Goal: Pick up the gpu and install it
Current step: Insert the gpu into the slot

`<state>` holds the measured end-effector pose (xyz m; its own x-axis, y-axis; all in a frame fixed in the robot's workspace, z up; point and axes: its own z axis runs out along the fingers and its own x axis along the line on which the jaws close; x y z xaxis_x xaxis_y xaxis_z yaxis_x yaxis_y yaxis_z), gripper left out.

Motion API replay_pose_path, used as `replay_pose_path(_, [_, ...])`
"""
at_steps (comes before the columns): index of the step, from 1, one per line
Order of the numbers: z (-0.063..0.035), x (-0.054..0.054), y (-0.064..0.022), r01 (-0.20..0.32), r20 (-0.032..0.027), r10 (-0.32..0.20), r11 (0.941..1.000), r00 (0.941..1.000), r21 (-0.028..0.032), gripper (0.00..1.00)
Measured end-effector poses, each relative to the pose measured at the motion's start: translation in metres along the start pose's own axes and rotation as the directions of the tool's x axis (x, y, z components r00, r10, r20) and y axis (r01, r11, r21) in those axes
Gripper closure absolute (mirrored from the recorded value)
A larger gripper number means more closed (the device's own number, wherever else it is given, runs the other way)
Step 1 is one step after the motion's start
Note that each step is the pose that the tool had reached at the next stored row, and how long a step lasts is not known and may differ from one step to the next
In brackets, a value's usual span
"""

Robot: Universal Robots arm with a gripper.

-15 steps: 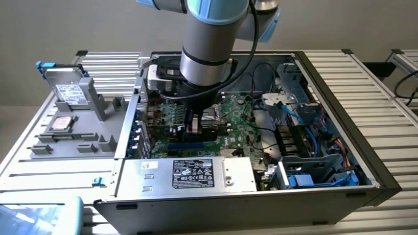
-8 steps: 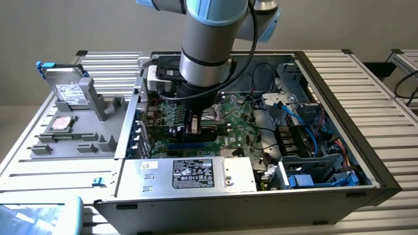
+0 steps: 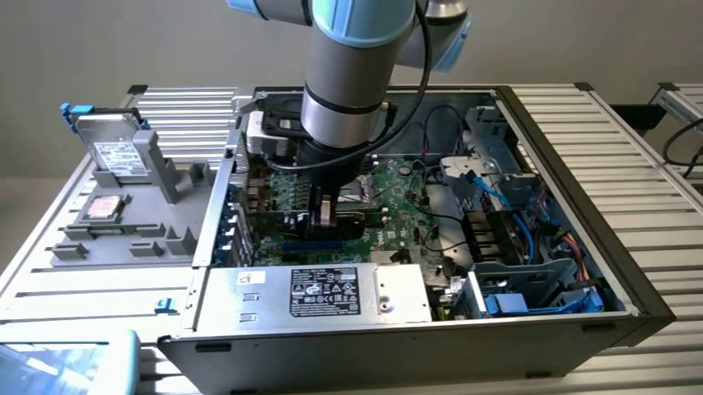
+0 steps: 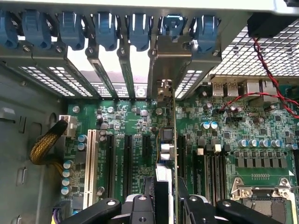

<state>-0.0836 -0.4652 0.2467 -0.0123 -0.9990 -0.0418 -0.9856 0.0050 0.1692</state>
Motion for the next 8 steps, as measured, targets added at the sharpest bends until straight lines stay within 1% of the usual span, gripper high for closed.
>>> replay_pose_path(8, [0.0008,0.0001,0.0021,-0.002,0.0007,0.002,1.0,1.0,0.0006,0.71])
